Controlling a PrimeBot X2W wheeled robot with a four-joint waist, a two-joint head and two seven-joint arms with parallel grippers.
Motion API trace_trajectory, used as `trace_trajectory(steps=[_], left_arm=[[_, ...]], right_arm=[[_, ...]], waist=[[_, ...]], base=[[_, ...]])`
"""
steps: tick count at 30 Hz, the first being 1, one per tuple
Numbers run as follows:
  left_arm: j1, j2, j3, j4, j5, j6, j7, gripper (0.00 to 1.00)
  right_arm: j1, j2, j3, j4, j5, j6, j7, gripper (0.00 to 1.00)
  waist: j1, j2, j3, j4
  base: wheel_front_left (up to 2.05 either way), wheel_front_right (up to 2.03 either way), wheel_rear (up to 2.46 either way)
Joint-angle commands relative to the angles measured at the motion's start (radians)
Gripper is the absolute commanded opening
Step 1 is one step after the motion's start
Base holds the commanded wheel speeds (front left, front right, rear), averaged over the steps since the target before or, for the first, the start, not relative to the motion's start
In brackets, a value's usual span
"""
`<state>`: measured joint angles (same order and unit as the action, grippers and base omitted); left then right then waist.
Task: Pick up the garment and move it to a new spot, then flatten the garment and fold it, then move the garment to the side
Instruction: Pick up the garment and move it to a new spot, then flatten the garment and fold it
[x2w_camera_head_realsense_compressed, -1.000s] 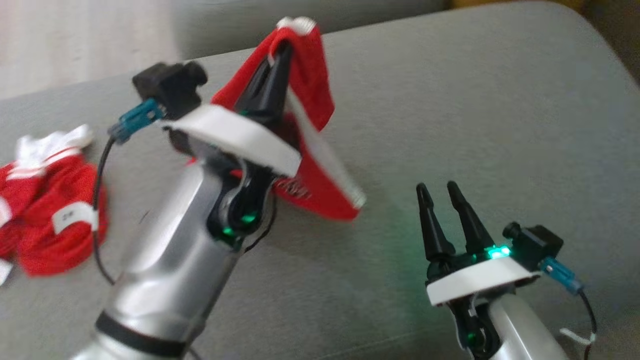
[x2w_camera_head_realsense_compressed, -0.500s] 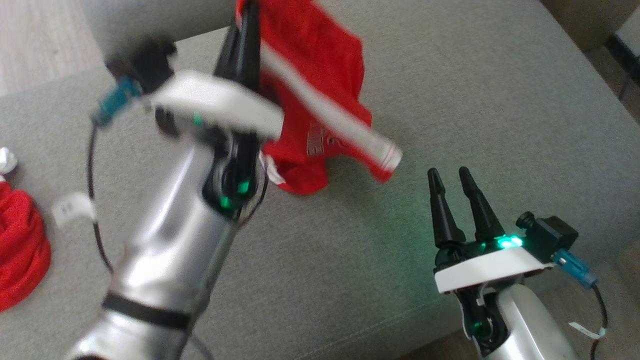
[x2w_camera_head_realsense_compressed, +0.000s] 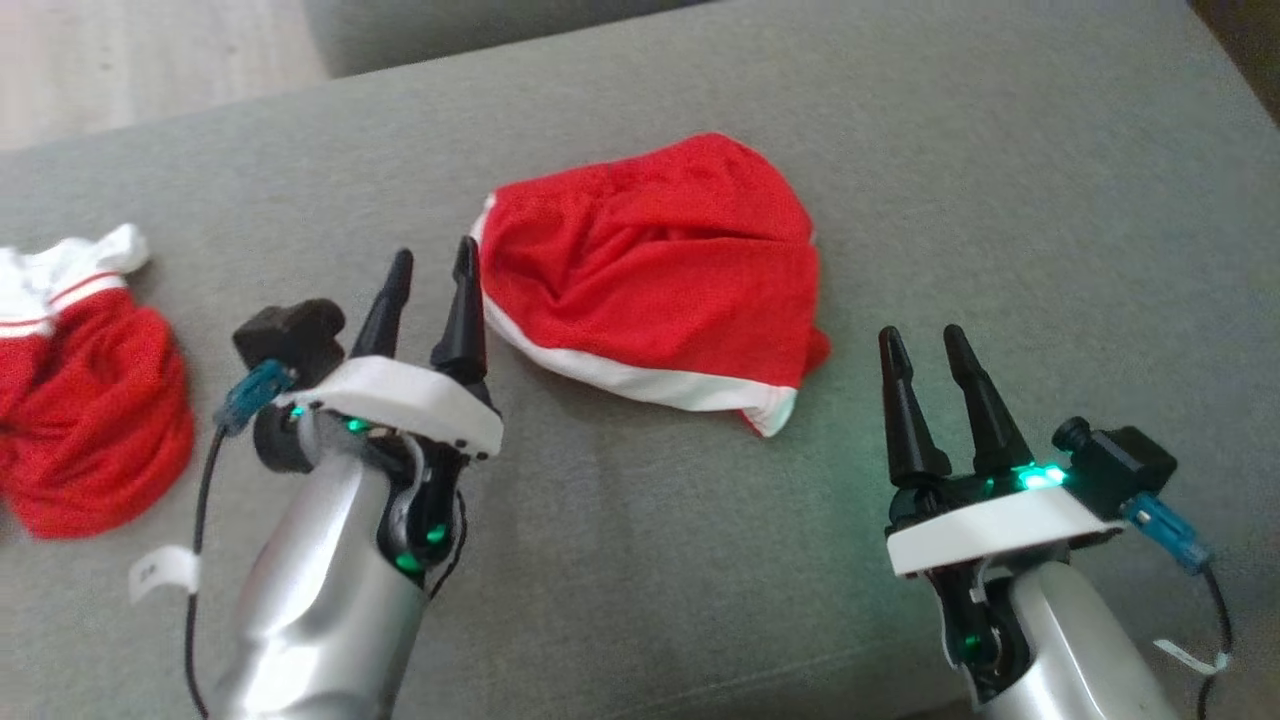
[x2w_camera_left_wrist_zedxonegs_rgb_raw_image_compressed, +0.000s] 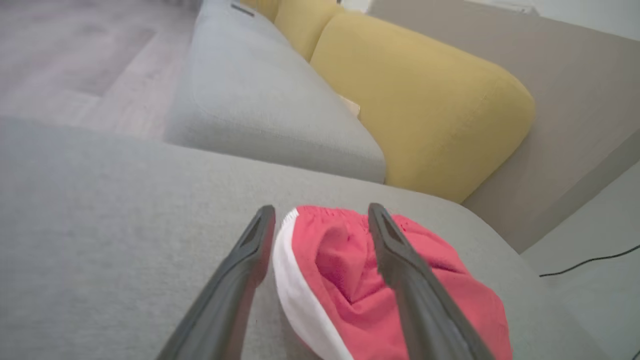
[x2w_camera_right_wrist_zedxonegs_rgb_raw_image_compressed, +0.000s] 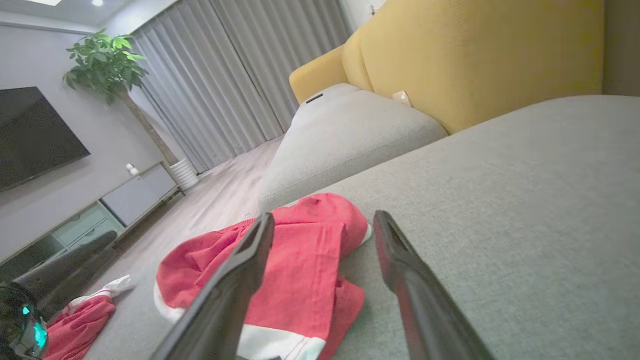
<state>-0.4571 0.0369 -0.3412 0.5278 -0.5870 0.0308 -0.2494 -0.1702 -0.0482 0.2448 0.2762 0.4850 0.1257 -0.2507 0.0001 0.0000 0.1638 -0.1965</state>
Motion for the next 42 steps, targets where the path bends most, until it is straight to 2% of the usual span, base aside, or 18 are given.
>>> trace_trajectory(steps=[1, 7, 13, 16, 24, 42], left_arm=[[0.006, 0.015, 0.048, -0.063, 0.035, -0.009, -0.012, 1.00], [0.156, 0.019, 0.137, -0.251, 0.222, -0.039, -0.012, 1.00], [0.349, 0.042, 0.197, -0.381, 0.373, -0.031, -0.012, 1.00], [0.427, 0.040, 0.228, -0.438, 0.421, -0.012, -0.012, 1.00], [0.547, 0.021, 0.230, -0.526, 0.472, -0.015, -0.012, 1.00], [0.548, 0.014, 0.202, -0.519, 0.467, 0.001, -0.012, 1.00]], right_arm=[[-0.008, -0.002, 0.012, -0.026, -0.010, 0.005, -0.011, 1.00], [0.030, -0.002, -0.012, -0.012, -0.042, 0.005, -0.011, 1.00], [0.094, -0.002, -0.027, -0.004, -0.065, 0.005, -0.011, 1.00], [0.117, -0.002, -0.027, -0.025, -0.092, 0.005, -0.011, 1.00], [0.174, -0.002, -0.060, -0.069, -0.083, 0.005, -0.011, 1.00], [0.175, -0.002, -0.066, -0.065, -0.098, 0.005, -0.011, 1.00]], waist=[[-0.0001, 0.0000, -0.032, 0.035], [-0.0001, 0.0000, -0.107, 0.102], [-0.0001, 0.0000, -0.165, 0.167], [-0.0001, 0.0000, -0.179, 0.192], [-0.0001, 0.0000, -0.206, 0.227], [-0.0001, 0.0000, -0.193, 0.235]], base=[[0.00, 0.00, 0.00], [0.00, 0.00, 0.00], [0.00, 0.00, 0.00], [0.00, 0.00, 0.00], [0.00, 0.00, 0.00], [0.00, 0.00, 0.00]])
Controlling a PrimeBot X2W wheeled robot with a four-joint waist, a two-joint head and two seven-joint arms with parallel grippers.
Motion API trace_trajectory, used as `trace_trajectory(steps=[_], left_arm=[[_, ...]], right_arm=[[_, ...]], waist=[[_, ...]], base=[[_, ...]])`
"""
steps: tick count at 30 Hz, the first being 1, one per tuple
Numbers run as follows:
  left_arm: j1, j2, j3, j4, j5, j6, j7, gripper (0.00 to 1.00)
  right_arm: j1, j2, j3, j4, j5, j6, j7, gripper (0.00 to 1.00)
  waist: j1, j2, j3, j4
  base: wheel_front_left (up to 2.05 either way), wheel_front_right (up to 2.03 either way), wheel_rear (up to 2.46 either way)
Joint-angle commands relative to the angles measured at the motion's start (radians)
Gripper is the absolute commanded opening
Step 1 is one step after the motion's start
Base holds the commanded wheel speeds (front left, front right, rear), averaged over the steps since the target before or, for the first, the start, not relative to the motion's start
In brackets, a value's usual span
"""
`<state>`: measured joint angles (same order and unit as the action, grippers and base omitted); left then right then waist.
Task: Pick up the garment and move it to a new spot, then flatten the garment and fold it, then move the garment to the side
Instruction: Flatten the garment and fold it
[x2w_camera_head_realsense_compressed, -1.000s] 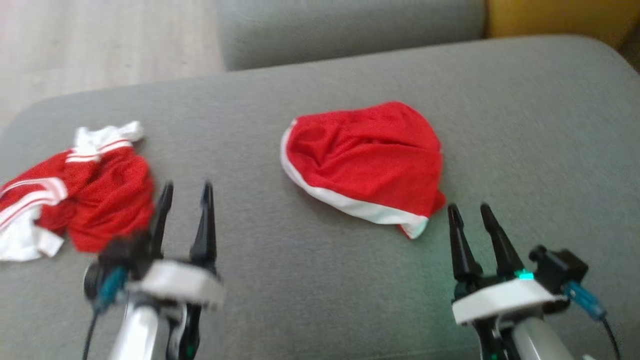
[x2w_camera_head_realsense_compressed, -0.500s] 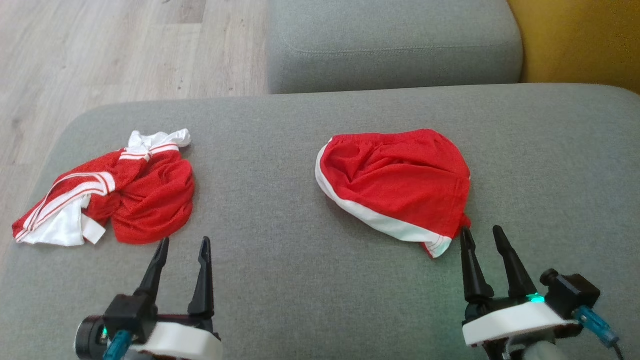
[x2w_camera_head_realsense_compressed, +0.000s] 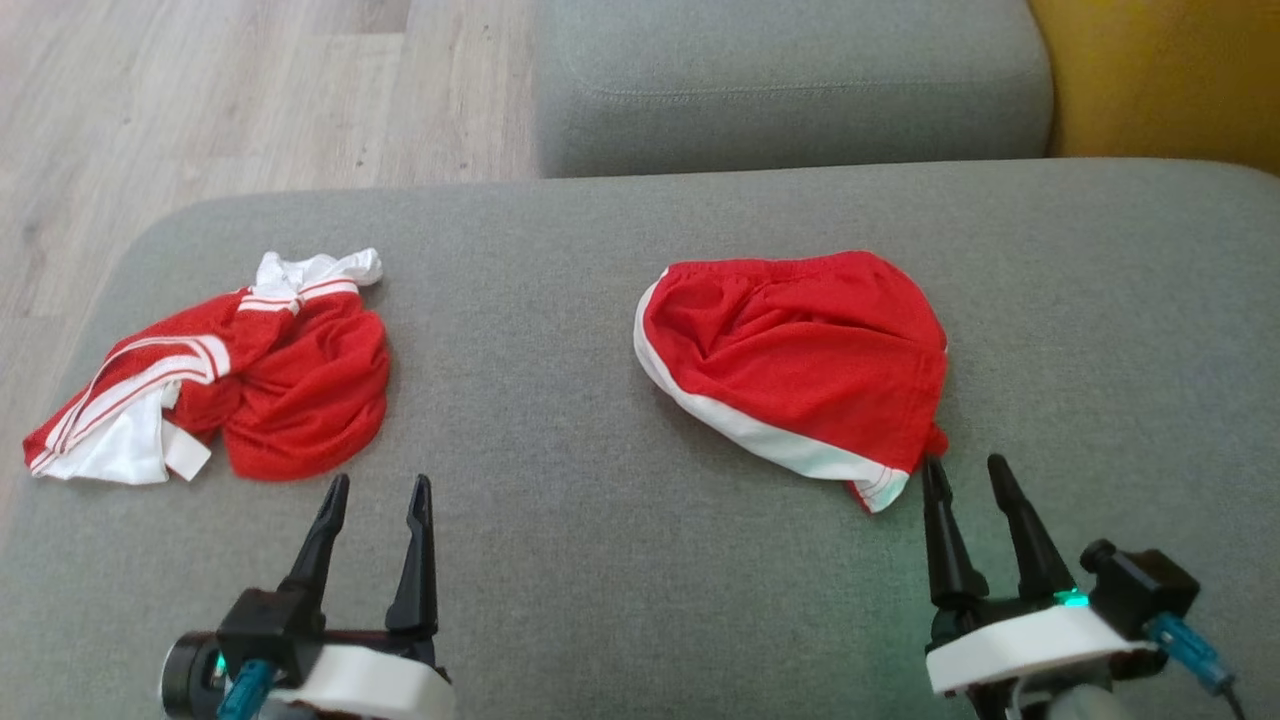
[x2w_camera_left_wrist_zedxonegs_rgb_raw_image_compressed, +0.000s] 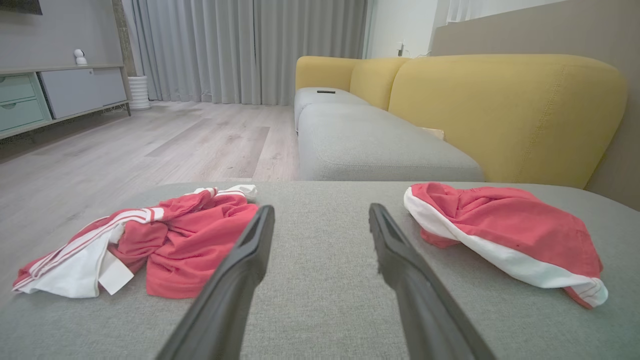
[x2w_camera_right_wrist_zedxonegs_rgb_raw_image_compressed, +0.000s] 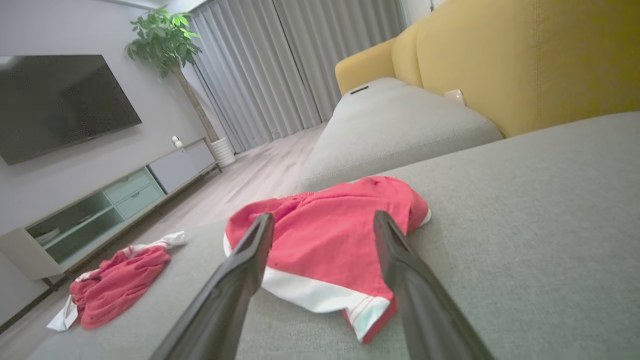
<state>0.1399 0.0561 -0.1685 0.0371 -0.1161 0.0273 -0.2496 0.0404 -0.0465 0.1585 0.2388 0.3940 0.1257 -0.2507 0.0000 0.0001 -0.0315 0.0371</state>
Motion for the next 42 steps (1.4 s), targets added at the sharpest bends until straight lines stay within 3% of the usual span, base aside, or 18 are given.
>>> trace_trajectory(steps=[1, 7, 21, 33, 35, 36, 37, 42], left_arm=[[-0.051, -0.006, 0.028, -0.025, -0.005, 0.003, -0.012, 1.00], [-0.061, -0.006, 0.005, -0.007, -0.006, -0.006, -0.012, 1.00], [-0.111, -0.006, -0.023, 0.016, -0.012, -0.014, -0.012, 1.00], [-0.127, -0.006, -0.023, 0.027, -0.027, -0.009, -0.012, 1.00], [-0.127, -0.006, -0.022, 0.028, -0.027, -0.008, -0.012, 1.00], [-0.128, -0.006, -0.023, 0.029, -0.027, -0.009, -0.012, 1.00], [-0.128, -0.006, -0.023, 0.030, -0.026, -0.009, -0.012, 1.00], [-0.124, -0.006, -0.017, 0.030, -0.023, -0.006, -0.012, 1.00]], right_arm=[[-0.038, -0.004, 0.020, -0.015, -0.012, 0.005, -0.011, 1.00], [-0.080, -0.004, 0.021, 0.148, -0.009, 0.005, -0.011, 1.00], [-0.273, -0.004, 0.084, 0.449, 0.152, 0.005, -0.011, 1.00], [-0.332, -0.004, 0.150, 0.478, 0.217, 0.005, -0.011, 1.00], [-0.332, -0.004, 0.152, 0.478, 0.219, 0.005, -0.011, 0.96], [-0.333, -0.004, 0.154, 0.479, 0.221, 0.005, -0.011, 0.40], [-0.333, -0.004, 0.156, 0.480, 0.223, 0.005, -0.011, 0.00], [-0.325, -0.004, 0.130, 0.451, 0.185, 0.005, -0.011, 0.00]], waist=[[0.0000, -0.0001, 0.006, 0.003], [0.0000, -0.0001, 0.035, 0.016], [0.0000, -0.0001, 0.110, 0.053], [0.0000, -0.0001, 0.119, 0.038], [0.0000, -0.0001, 0.119, 0.036], [0.0000, -0.0001, 0.118, 0.033], [0.0000, -0.0001, 0.117, 0.031], [0.0000, -0.0001, 0.105, 0.008]], base=[[0.00, 0.00, 0.00], [0.00, 0.00, 0.00], [0.00, 0.00, 0.00], [0.00, 0.00, 0.00], [0.00, 0.00, 0.00], [0.00, 0.00, 0.00], [0.00, 0.00, 0.00], [0.00, 0.00, 0.00]])
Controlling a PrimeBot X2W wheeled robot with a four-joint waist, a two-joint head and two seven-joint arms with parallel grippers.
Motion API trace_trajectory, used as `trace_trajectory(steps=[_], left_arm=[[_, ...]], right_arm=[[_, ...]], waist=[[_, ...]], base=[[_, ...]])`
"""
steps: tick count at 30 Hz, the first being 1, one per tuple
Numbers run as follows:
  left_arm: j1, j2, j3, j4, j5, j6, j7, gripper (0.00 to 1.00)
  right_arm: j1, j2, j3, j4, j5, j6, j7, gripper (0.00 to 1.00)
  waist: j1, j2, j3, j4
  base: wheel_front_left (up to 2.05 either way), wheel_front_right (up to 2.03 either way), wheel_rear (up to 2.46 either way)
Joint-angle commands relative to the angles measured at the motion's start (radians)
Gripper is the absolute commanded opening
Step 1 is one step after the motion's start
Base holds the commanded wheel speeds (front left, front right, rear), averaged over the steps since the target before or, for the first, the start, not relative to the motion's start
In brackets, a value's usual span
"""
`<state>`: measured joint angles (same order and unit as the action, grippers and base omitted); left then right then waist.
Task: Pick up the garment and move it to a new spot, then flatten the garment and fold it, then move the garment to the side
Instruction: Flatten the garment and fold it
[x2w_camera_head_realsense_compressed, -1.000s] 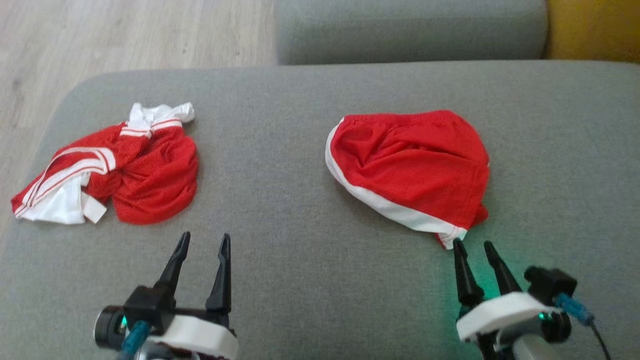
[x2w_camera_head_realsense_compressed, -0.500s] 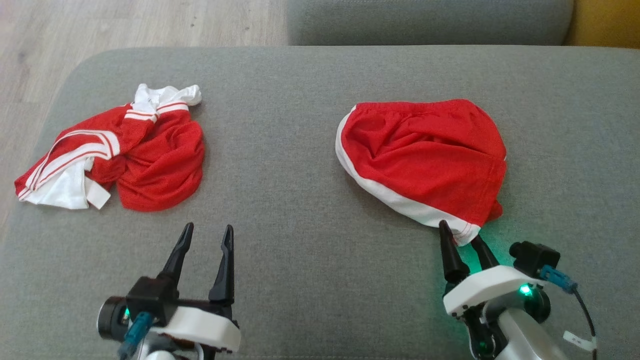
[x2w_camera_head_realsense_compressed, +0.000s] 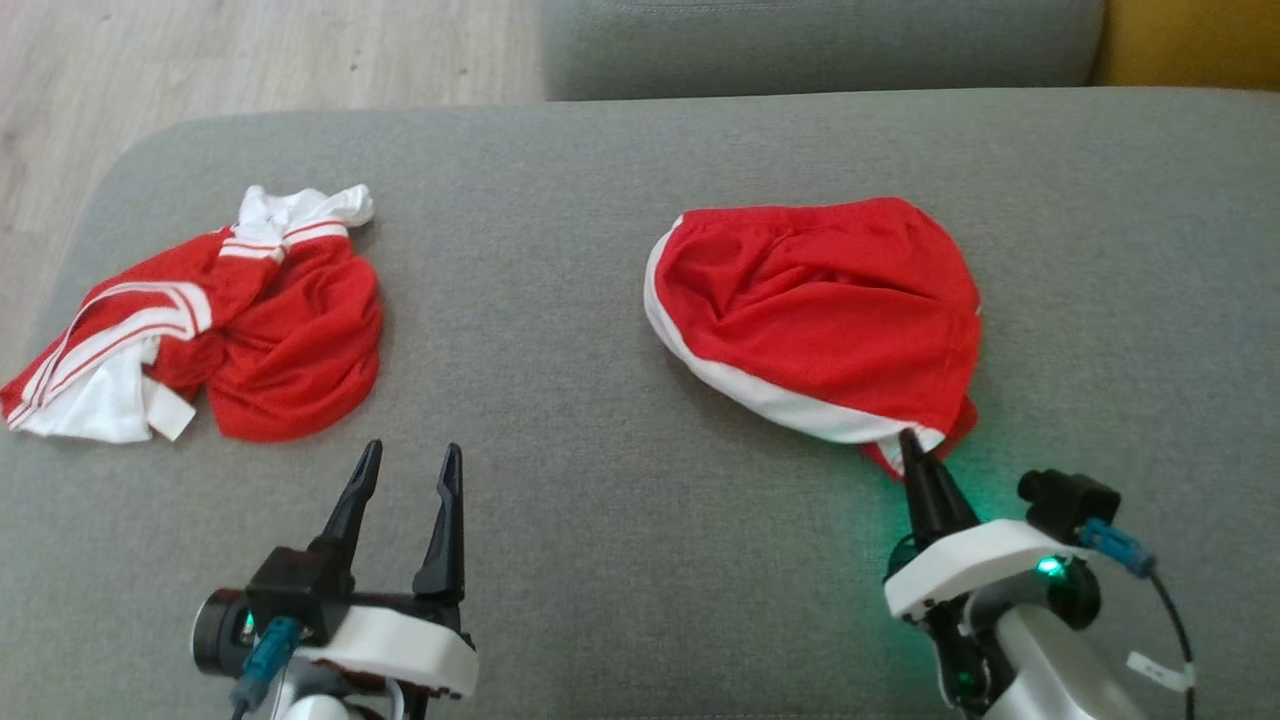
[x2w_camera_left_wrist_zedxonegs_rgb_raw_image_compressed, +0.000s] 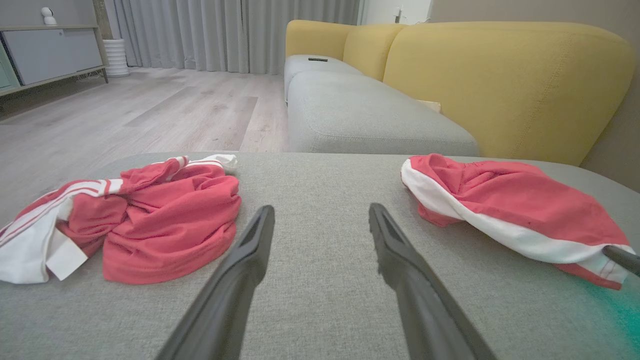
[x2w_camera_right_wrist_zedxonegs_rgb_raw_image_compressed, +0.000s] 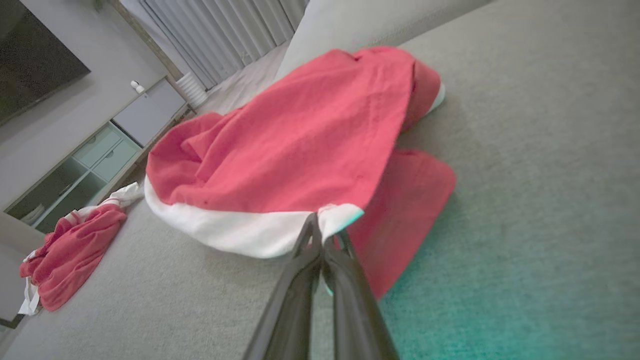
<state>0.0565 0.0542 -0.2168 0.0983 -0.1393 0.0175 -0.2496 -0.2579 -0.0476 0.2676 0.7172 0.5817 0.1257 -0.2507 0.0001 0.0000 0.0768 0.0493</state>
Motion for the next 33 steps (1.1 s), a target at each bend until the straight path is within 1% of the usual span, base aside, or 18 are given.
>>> trace_trajectory(steps=[1, 2, 4, 7, 10, 12, 14, 15, 17, 19, 21, 23, 26, 28, 31, 33], left_arm=[[-0.039, -0.004, 0.032, -0.031, 0.001, 0.003, -0.012, 1.00], [-0.037, -0.004, 0.033, -0.031, 0.003, 0.003, -0.012, 1.00], [-0.041, -0.004, 0.039, -0.035, 0.004, 0.003, -0.012, 1.00], [-0.047, -0.004, 0.040, -0.038, 0.007, 0.000, -0.012, 1.00], [-0.061, -0.004, 0.033, -0.034, 0.015, -0.012, -0.012, 1.00], [-0.082, -0.004, 0.022, -0.020, 0.023, -0.028, -0.012, 1.00], [-0.114, -0.004, 0.002, -0.002, 0.032, -0.056, -0.012, 1.00], [-0.152, -0.004, -0.032, 0.039, 0.037, -0.095, -0.012, 1.00], [-0.204, -0.004, -0.071, 0.088, 0.025, -0.124, -0.012, 1.00], [-0.263, 0.000, -0.117, 0.157, -0.008, -0.141, -0.007, 1.00], [-0.348, 0.014, -0.175, 0.229, -0.068, -0.147, 0.032, 1.00], [-0.448, 0.047, -0.271, 0.278, -0.177, -0.147, 0.091, 1.00], [-0.593, 0.129, -0.421, 0.312, -0.375, -0.148, 0.193, 1.00], [-0.674, 0.184, -0.488, 0.323, -0.512, -0.148, 0.248, 1.00], [-0.777, 0.273, -0.579, 0.341, -0.645, -0.148, 0.314, 1.00], [-0.823, 0.319, -0.632, 0.355, -0.722, -0.148, 0.341, 1.00]], right_arm=[[-0.020, -0.003, 0.006, -0.034, -0.016, 0.005, -0.011, 0.00], [-0.013, -0.003, -0.011, -0.040, -0.030, 0.005, -0.011, 0.00], [0.025, -0.003, -0.096, -0.067, -0.095, 0.005, -0.011, 0.00], [0.054, -0.003, -0.199, -0.076, -0.170, 0.005, -0.011, 0.00], [0.073, -0.003, -0.312, -0.080, -0.245, 0.005, -0.011, 0.00], [0.080, -0.003, -0.349, -0.078, -0.288, 0.005, -0.011, 0.00], [0.082, -0.003, -0.382, -0.075, -0.335, 0.005, -0.010, 0.00], [0.074, -0.003, -0.392, -0.075, -0.350, 0.005, -0.005, 0.00], [0.062, -0.003, -0.378, -0.076, -0.343, 0.005, -0.002, 0.00], [0.049, -0.003, -0.359, -0.078, -0.335, 0.005, 0.000, 0.00], [0.034, -0.003, -0.340, -0.079, -0.326, 0.005, 0.000, 0.00], [0.018, -0.003, -0.317, -0.079, -0.318, 0.005, 0.001, 0.00], [-0.010, -0.003, -0.283, -0.079, -0.314, 0.005, 0.003, 0.00], [-0.029, -0.003, -0.261, -0.079, -0.310, 0.005, 0.005, 0.00], [-0.058, -0.003, -0.228, -0.079, -0.299, 0.005, 0.006, 0.00], [-0.074, -0.003, -0.208, -0.077, -0.289, 0.005, 0.006, 0.00]], waist=[[-0.0001, 0.0000, -0.007, -0.010], [-0.0001, 0.0000, -0.009, -0.017], [-0.0001, 0.0000, -0.016, -0.043], [-0.0001, 0.0000, -0.017, -0.062], [-0.0001, 0.0000, -0.010, -0.078], [-0.0001, 0.0000, -0.003, -0.090], [-0.0001, 0.0000, 0.007, -0.103], [-0.0001, 0.0000, 0.019, -0.117], [-0.0001, 0.0000, 0.031, -0.130], [-0.0001, 0.0000, 0.042, -0.144], [-0.0001, 0.0000, 0.054, -0.155], [-0.0001, 0.0000, 0.067, -0.168], [-0.0001, 0.0000, 0.089, -0.195], [-0.0001, 0.0000, 0.100, -0.216], [-0.0001, 0.0000, 0.120, -0.248], [-0.0001, 0.0000, 0.132, -0.266]], base=[[0.00, 0.00, 0.00], [0.00, 0.00, 0.00], [0.00, 0.00, 0.00], [0.00, 0.00, 0.00], [0.00, 0.00, 0.00], [0.00, 0.00, 0.00], [0.00, 0.00, 0.00], [0.00, 0.00, 0.00], [0.00, 0.00, 0.00], [0.00, 0.00, 0.00], [0.00, 0.00, 0.00], [0.00, 0.00, 0.00], [0.00, 0.00, 0.00], [0.00, 0.00, 0.00], [0.00, 0.00, 0.00], [0.00, 0.00, 0.00]])
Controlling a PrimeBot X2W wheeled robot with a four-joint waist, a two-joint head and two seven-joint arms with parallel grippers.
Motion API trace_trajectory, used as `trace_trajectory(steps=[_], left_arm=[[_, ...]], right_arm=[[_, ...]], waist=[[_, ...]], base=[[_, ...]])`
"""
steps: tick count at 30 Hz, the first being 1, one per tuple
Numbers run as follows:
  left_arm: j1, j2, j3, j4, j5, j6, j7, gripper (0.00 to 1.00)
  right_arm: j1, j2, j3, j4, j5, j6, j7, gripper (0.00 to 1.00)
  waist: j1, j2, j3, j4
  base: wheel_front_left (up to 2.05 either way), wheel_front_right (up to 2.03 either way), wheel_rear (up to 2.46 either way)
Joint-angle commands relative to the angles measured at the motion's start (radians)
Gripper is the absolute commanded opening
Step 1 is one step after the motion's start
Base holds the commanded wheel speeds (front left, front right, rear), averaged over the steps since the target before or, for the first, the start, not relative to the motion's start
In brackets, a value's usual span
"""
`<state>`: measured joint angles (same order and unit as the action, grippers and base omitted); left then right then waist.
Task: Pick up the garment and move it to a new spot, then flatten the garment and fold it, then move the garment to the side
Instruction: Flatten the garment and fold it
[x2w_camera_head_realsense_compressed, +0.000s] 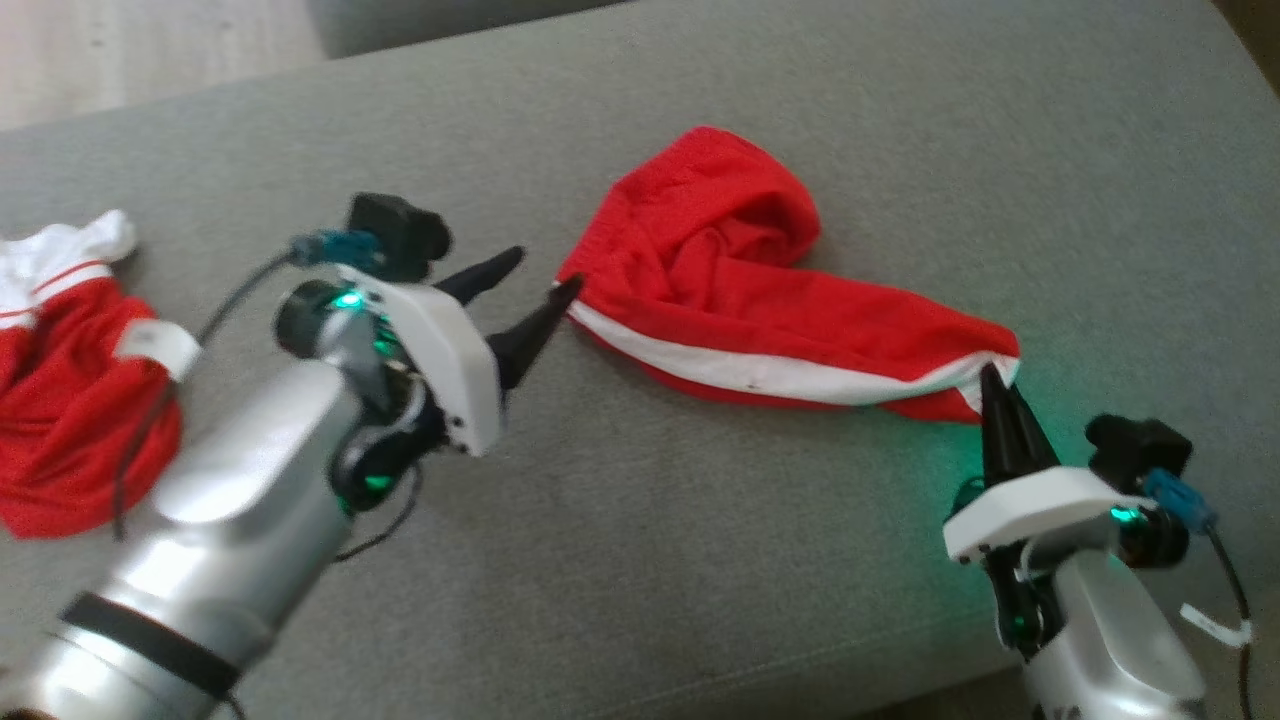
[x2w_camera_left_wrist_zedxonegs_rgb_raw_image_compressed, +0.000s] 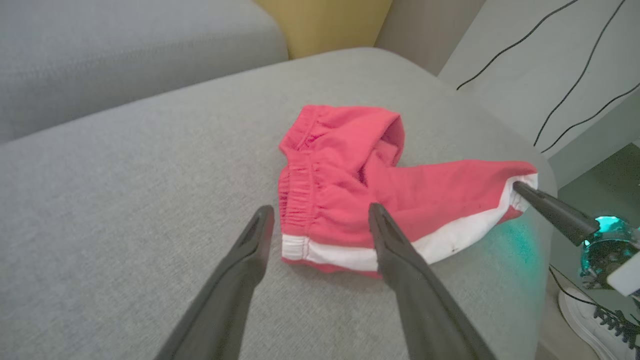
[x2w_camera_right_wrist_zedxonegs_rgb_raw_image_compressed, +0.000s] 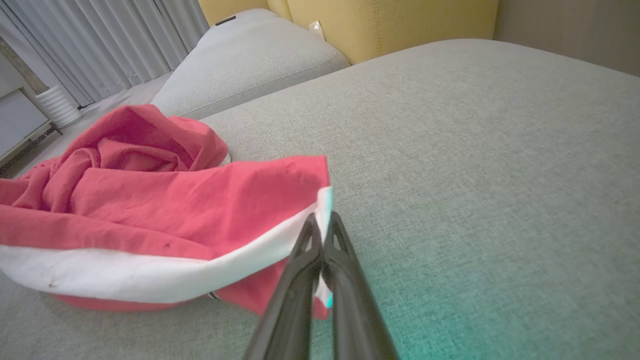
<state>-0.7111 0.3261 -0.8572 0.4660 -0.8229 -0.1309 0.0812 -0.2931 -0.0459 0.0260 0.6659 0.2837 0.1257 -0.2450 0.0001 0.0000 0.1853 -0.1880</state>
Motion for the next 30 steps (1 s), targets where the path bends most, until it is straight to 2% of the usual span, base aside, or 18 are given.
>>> trace_trajectory(steps=[1, 6, 10, 21, 30], left_arm=[[-0.075, 0.070, -0.017, -0.007, -0.068, 0.000, 0.018, 1.00], [-0.135, 0.135, -0.116, 0.006, -0.154, 0.000, 0.017, 1.00], [-0.175, 0.162, -0.198, 0.021, -0.217, 0.000, -0.006, 1.00], [-0.268, 0.171, -0.362, 0.076, -0.324, 0.000, -0.060, 1.00], [-0.292, 0.167, -0.413, 0.075, -0.366, 0.000, -0.069, 1.00]], right_arm=[[-0.046, -0.004, 0.042, -0.024, 0.013, 0.005, -0.001, 0.00], [-0.071, -0.004, 0.055, -0.013, 0.032, 0.005, -0.005, 0.00], [-0.090, -0.004, 0.056, 0.001, 0.046, 0.005, -0.009, 0.00], [-0.134, -0.004, 0.091, 0.024, 0.072, 0.005, -0.015, 0.00], [-0.146, -0.004, 0.103, 0.035, 0.084, 0.005, -0.016, 0.00]], waist=[[-0.0001, 0.0000, 0.029, -0.037], [-0.0001, 0.0000, 0.048, -0.059], [-0.0001, 0.0000, 0.057, -0.067], [-0.0001, 0.0000, 0.092, -0.092], [-0.0001, 0.0000, 0.096, -0.095]], base=[[0.00, 0.00, 0.00], [0.00, 0.00, 0.00], [0.00, 0.00, 0.00], [0.00, 0.00, 0.00], [0.00, 0.00, 0.00]])
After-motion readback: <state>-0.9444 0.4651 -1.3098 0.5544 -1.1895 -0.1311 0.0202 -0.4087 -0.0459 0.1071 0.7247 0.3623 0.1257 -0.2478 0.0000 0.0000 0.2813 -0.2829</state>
